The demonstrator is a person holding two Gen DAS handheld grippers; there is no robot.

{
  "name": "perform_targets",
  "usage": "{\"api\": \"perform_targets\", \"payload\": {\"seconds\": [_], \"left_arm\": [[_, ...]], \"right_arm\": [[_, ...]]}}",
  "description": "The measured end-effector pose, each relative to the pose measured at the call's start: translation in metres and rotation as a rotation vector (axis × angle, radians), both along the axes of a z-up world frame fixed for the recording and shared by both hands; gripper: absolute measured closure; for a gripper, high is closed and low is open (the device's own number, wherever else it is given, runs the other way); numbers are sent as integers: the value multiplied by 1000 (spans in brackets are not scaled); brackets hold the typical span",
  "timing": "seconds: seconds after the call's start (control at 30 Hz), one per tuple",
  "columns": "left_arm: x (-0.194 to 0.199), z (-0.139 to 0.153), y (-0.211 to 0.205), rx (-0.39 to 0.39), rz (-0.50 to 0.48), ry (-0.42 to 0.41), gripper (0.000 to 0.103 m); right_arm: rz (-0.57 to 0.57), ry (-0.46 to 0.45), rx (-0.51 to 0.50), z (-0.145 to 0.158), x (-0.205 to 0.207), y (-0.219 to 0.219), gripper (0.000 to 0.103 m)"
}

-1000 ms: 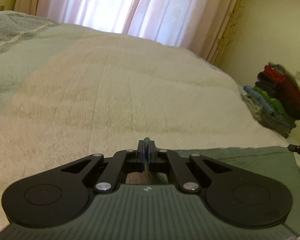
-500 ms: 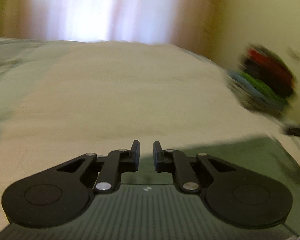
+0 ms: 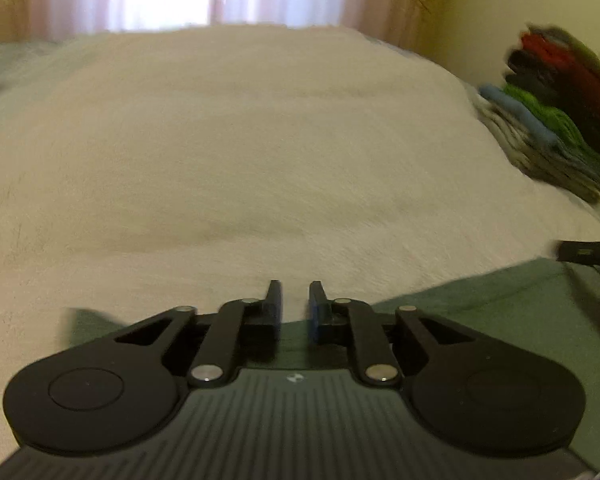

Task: Fold clothes

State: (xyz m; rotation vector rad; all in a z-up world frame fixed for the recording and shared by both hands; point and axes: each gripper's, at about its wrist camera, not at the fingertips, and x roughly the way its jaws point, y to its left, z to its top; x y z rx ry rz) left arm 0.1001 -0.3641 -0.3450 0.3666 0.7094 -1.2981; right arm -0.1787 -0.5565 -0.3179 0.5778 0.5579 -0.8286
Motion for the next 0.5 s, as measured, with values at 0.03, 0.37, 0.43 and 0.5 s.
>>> {"api": "perform_targets", "payload": {"seconds": [0.03,0.37,0.43,0.5], "left_arm": [[4,7,14,-15,18,-14,90],[-26,19,206,15,60,3,90],[-32,6,234,57,107,16,88],[-32,0,261,71,164,38,87]], "right_arm": [[-12,-17,-2,10,-14,7,47],[69,163,-107,19,-104,178,47],[30,226,-116,4,-118,197,47],[-52,227,-78,-5,-141,201,47]]}}
